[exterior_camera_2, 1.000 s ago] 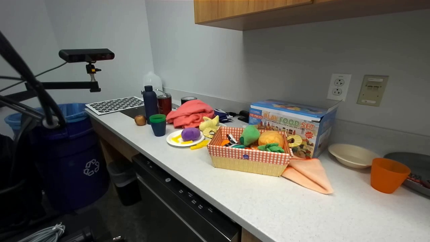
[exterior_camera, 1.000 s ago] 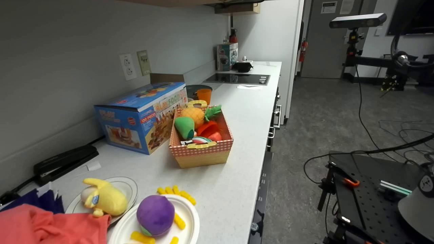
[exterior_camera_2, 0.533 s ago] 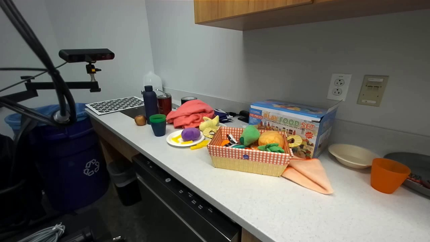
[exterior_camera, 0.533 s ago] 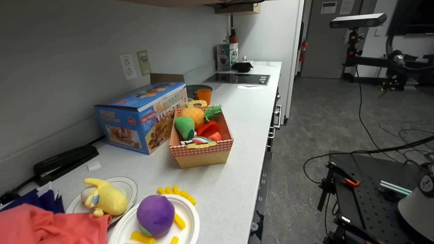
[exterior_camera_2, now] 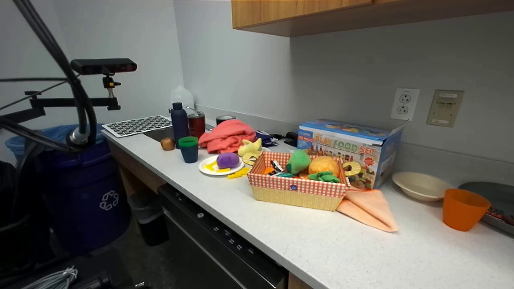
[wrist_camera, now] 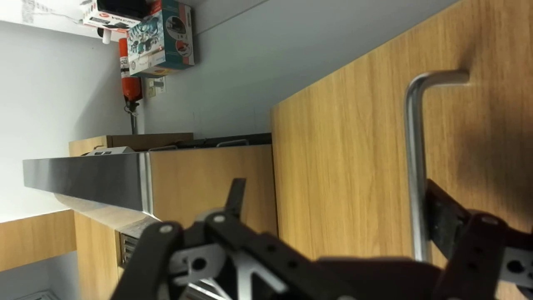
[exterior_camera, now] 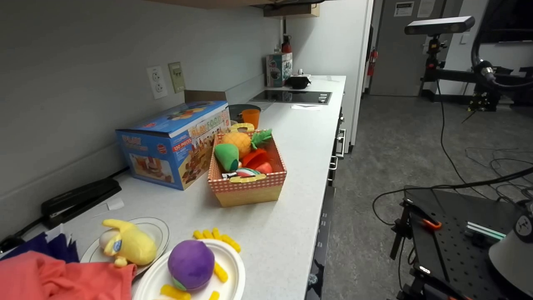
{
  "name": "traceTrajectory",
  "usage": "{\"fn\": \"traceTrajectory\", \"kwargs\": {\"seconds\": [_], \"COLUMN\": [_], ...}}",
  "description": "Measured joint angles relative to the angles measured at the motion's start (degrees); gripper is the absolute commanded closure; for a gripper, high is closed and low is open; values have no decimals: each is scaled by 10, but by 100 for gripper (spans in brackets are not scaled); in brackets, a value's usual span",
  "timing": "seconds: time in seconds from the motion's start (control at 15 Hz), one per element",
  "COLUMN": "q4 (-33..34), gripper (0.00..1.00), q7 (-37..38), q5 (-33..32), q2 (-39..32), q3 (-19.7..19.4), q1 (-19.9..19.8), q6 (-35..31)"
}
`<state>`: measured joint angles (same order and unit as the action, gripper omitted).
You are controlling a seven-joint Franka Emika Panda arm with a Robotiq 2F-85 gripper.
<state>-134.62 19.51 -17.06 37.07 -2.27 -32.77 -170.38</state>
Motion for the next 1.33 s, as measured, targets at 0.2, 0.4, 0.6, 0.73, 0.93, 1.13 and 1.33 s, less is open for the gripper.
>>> {"fn": "traceTrajectory", "kwargs": {"seconds": [0.2, 0.4, 0.6, 0.73, 0.93, 1.13, 1.33], "q4": [14, 4, 8, 12, 20, 25, 25], "gripper": [0, 0, 0, 0, 0, 0, 0], "q7": [-96, -160, -194, -206, -224, -225, -225], "q5": [41, 41, 32, 29, 31, 41, 59], "q2": [19, 71, 114, 134, 149, 146, 135], "q3": [-68, -107, -123, -125, -125, -126, -127], "q1": [68, 69, 57, 56, 72, 109, 151], "q6": [94, 236, 346, 389, 417, 404, 384]}}
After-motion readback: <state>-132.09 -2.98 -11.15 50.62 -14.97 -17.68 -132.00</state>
